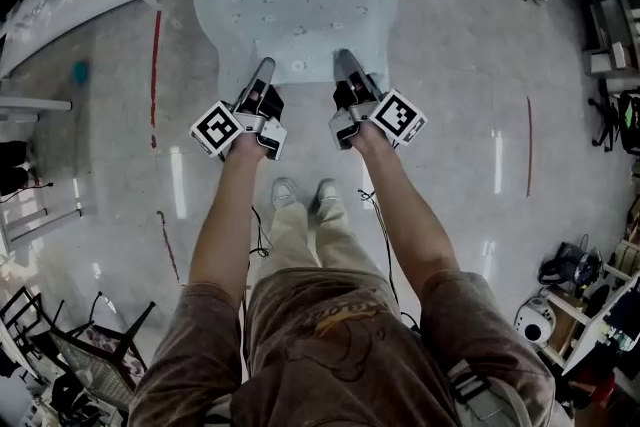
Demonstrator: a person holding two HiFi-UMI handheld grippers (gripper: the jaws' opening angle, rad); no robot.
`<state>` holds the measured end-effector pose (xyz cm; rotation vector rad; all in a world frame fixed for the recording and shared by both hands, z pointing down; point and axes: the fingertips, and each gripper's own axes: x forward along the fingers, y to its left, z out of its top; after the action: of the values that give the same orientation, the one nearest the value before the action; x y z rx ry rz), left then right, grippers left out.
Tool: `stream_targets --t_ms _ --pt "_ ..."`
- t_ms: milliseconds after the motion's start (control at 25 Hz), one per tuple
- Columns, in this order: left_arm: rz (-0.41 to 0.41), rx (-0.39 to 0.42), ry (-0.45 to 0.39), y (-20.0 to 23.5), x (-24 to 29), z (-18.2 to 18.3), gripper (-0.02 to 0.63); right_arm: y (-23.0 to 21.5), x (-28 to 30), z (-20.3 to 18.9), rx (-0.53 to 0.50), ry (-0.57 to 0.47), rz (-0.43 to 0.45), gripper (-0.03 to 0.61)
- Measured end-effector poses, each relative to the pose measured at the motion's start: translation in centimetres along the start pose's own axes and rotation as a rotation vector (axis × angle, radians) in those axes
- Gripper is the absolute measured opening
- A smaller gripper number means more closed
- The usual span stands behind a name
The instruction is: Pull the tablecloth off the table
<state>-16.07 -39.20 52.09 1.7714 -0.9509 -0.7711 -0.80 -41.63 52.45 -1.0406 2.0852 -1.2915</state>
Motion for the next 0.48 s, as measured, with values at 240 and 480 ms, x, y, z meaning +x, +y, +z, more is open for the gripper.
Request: stream_targets --t_ms 240,480 --pt "-0.009 0.041 0.029 -3.9 -1.4 0.5 0.020 4.1 -1.4 0.5 -0.070 0.000 0.022 0.017" --pt "-0.041 0.140 0.071 -8.6 -2.4 0.7 0.020 8.2 -3.2 1.8 -0.111 -0.016 0.042 0.018"
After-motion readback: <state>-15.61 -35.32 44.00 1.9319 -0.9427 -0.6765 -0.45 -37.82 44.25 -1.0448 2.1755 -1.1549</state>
